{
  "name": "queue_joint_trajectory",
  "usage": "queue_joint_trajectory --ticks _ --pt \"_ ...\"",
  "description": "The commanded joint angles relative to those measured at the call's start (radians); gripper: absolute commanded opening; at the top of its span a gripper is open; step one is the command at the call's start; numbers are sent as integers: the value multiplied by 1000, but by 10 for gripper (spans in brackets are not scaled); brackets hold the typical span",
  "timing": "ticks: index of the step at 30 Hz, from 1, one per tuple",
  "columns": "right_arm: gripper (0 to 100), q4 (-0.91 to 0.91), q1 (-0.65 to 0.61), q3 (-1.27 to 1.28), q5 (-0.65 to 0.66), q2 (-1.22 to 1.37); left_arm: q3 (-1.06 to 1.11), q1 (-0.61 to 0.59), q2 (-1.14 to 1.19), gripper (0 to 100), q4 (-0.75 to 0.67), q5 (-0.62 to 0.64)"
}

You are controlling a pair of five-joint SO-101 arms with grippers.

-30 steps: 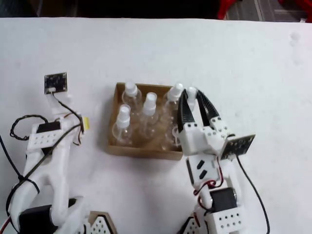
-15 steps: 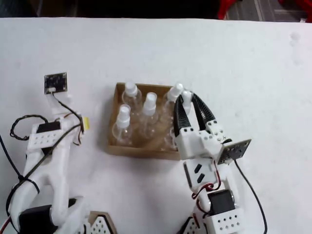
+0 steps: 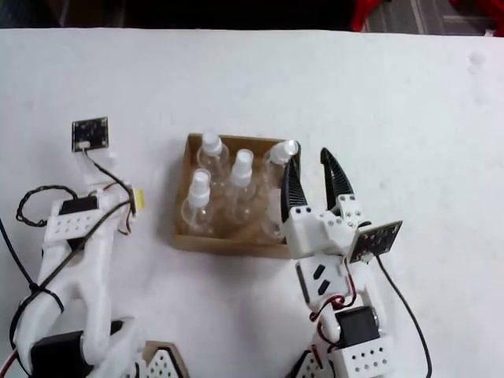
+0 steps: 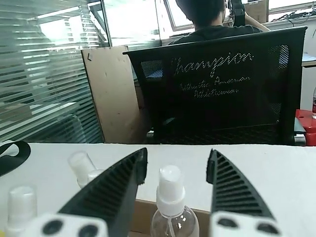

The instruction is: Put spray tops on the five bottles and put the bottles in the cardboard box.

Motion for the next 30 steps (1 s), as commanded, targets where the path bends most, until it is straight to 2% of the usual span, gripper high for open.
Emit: queue_joint_trajectory --ticks 1,11,13,18,22,24,27,30 --pt "169 -2 -8 8 3 -8 -15 12 -2 180 -23 -11" --pt "169 21 -36 -26 3 -8 -15 12 -2 180 -23 -11" --pt "158 79 -76 -71 8 -7 -17 12 -2 180 -23 -11" --pt "11 277 -139 -279 6 39 -17 12 -4 180 -23 -11" --pt "101 438 -137 -450 0 217 -17 12 -4 180 -23 -11" --pt "144 509 -136 -529 -51 305 -17 12 -4 180 -23 -11" --pt "137 613 -140 -663 -135 390 -15 12 -4 180 -21 -11" --pt "75 639 -136 -740 -144 452 -15 12 -4 180 -21 -11"
